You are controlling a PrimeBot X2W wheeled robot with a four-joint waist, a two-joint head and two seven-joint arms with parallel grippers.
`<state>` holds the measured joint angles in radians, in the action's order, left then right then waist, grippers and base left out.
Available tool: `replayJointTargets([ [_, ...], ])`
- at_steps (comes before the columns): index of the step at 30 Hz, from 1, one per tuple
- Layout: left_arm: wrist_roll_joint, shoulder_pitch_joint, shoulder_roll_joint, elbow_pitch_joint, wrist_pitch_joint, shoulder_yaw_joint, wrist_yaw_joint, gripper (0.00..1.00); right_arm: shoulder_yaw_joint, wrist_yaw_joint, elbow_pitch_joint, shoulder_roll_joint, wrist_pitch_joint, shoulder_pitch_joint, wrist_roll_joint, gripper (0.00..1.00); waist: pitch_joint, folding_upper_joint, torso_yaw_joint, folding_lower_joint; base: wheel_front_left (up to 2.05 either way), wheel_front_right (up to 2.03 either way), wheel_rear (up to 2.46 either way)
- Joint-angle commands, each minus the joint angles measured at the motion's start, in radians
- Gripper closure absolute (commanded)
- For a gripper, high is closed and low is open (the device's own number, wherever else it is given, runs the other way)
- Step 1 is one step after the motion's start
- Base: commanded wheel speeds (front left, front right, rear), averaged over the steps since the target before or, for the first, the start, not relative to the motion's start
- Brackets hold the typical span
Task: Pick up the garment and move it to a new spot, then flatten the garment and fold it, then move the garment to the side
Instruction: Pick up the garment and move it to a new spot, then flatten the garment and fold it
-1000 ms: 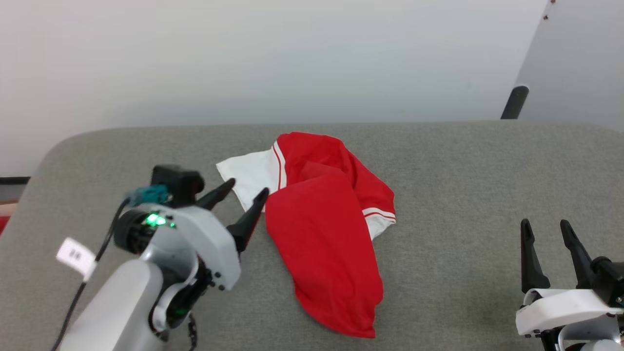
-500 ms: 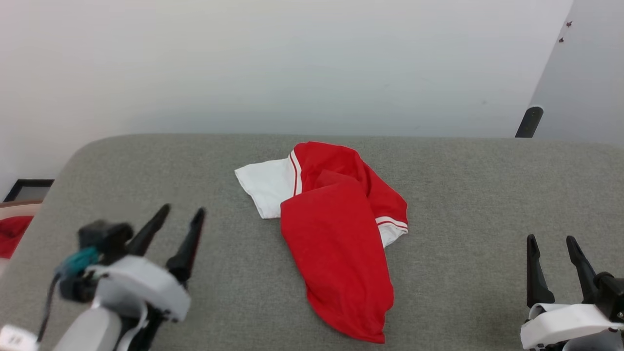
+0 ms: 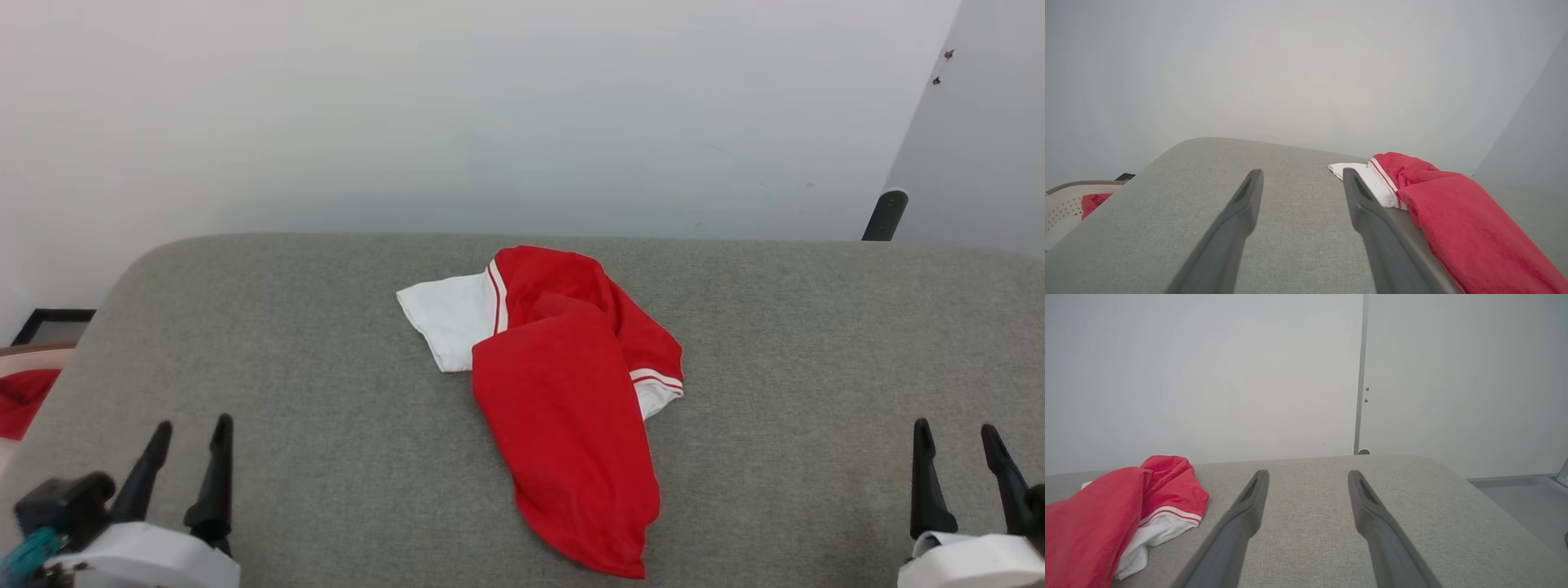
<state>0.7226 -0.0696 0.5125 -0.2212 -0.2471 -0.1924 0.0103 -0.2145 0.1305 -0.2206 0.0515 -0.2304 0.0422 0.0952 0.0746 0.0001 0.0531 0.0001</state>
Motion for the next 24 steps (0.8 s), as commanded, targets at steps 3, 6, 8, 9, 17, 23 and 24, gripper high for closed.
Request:
replayJointTargets([
  [3, 0.0, 0.044, -0.004, 0.009, -0.012, 0.039, 0.009, 0.0, -0.013, 0.0, 0.001, -0.002, -0.008, -0.023, 0.007, 0.0, 0.001, -0.0001, 0.004, -0.0001, 0.0, 0.0, 0.0],
  [6, -0.005, 0.067, -0.011, 0.02, -0.016, 0.063, 0.011, 0.0, -0.021, 0.0, -0.001, -0.002, -0.009, -0.034, 0.008, 0.0, 0.0, -0.0001, 0.008, -0.0001, 0.0, 0.0, 0.0],
  [8, -0.001, 0.076, -0.019, 0.027, -0.016, 0.075, 0.008, 0.0, -0.023, 0.0, 0.0, -0.002, -0.01, -0.035, 0.009, 0.0, -0.001, -0.0001, 0.009, -0.0001, 0.0, 0.0, 0.0],
  [9, -0.005, 0.079, -0.02, 0.031, -0.017, 0.08, 0.006, 0.0, -0.023, 0.0, 0.0, -0.002, -0.011, -0.034, 0.009, 0.0, -0.001, -0.0001, 0.01, -0.0001, 0.0, 0.0, 0.0],
  [17, -0.026, 0.079, -0.024, 0.043, -0.016, 0.082, -0.001, 0.0, -0.01, 0.0, 0.0, -0.002, -0.007, -0.018, 0.01, 0.0, -0.01, -0.0001, 0.011, -0.0001, 0.0, 0.0, 0.0],
  [23, -0.002, 0.003, -0.008, 0.07, 0.05, 0.062, -0.024, 0.0, 0.014, 0.0, 0.011, -0.002, 0.008, -0.008, 0.002, 0.0, -0.037, -0.0001, -0.005, -0.0001, 0.0, 0.0, 0.0],
  [24, 0.0, -0.012, -0.001, 0.074, 0.071, 0.058, -0.028, 0.0, 0.019, 0.0, 0.014, -0.002, 0.01, -0.003, 0.001, 0.0, -0.043, -0.0001, -0.01, -0.0001, 0.0, 0.0, 0.0],
])
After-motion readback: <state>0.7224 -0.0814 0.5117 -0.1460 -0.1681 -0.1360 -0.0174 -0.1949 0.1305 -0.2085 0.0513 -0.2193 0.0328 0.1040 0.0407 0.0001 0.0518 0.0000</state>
